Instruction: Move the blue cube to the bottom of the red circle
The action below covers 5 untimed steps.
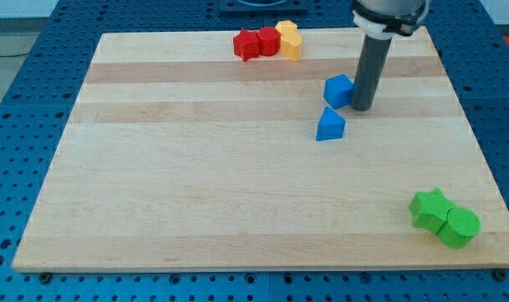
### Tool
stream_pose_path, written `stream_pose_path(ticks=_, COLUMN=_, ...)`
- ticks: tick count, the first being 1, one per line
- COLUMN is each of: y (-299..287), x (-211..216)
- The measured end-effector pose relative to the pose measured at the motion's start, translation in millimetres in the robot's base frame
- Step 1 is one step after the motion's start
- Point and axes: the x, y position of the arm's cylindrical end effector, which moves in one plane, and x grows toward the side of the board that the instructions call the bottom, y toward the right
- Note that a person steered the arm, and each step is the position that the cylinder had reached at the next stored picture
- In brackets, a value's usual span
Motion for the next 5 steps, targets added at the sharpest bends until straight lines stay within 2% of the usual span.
stream_pose_path(ticks=1, y=-10.1, x=-22.1)
stream_pose_path(ticks=2, y=-66.0, x=-22.2)
stream_pose_path(ticks=3, y=-65.1, x=-1.6)
stream_pose_path(ticks=4, y=-43.5, x=36.7)
stream_pose_path(ticks=5, y=-62.7, x=40.7)
